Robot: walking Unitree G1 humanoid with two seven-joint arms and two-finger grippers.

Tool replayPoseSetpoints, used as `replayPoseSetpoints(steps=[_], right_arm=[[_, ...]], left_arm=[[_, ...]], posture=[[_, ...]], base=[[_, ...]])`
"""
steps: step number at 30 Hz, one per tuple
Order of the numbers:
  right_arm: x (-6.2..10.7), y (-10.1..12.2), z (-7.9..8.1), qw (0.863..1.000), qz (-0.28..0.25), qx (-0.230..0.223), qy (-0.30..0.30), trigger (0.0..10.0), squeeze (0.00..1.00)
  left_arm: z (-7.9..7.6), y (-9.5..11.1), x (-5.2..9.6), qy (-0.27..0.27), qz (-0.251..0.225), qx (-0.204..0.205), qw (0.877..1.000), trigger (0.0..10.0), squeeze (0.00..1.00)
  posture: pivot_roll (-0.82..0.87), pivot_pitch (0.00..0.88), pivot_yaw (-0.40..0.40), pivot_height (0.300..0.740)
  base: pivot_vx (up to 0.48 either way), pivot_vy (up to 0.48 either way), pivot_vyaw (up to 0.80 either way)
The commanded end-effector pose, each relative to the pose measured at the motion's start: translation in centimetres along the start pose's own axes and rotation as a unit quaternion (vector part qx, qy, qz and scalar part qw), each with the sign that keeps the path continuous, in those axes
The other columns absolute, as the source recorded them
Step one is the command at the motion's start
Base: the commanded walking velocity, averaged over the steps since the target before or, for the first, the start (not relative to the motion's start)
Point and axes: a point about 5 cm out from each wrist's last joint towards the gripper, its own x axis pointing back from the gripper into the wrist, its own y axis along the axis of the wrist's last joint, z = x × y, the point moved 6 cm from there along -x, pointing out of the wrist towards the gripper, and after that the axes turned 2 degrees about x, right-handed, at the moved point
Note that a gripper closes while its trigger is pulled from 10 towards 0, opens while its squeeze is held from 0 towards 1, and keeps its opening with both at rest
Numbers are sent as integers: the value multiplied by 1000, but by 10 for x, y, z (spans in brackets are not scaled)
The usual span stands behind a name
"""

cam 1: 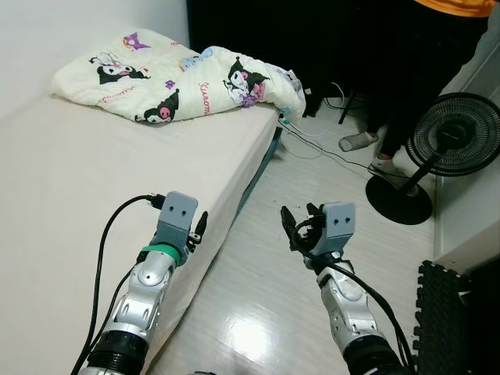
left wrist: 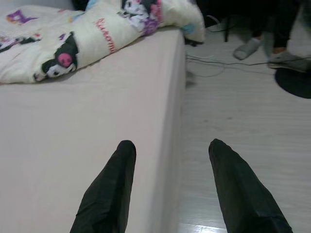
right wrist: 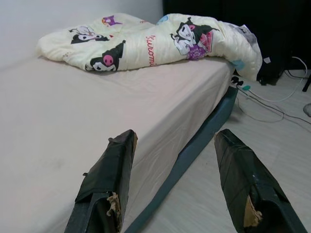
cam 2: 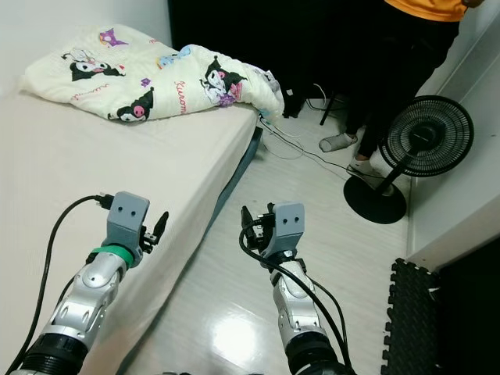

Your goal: Clean up the room

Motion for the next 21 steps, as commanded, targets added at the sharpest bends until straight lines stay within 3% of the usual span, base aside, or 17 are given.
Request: replayPoseSetpoints(steps=[1,2,3,9,21], right_arm=[[6,-8,-4,1000,12,0,-9,10000,0],[6,-8,-4,1000,12,-1,-9,10000,0],[6,-9,-4,1000,13,-2,-9,10000,0],[7,-11,-5,1000,17,-13,-16,10000,0],[7,-12,-8,999,19,-27,-23,10000,0]], left_arm=[[-8,-2,2,-15,2,0,1000,10000,0],[-12,-2,2,-24,2,2,1000,10000,0],[-13,-1,3,-28,2,6,1000,10000,106],[-6,-3,1,-5,14,15,1000,10000,63],[-3,-2,1,-2,9,26,1000,10000,71]], posture=[[43,37,29,740],[44,38,30,740],[43,39,30,740],[45,42,31,740],[46,43,30,740]], base=[[0,0,0],[0,0,0],[0,0,0],[0,0,0],[0,0,0]])
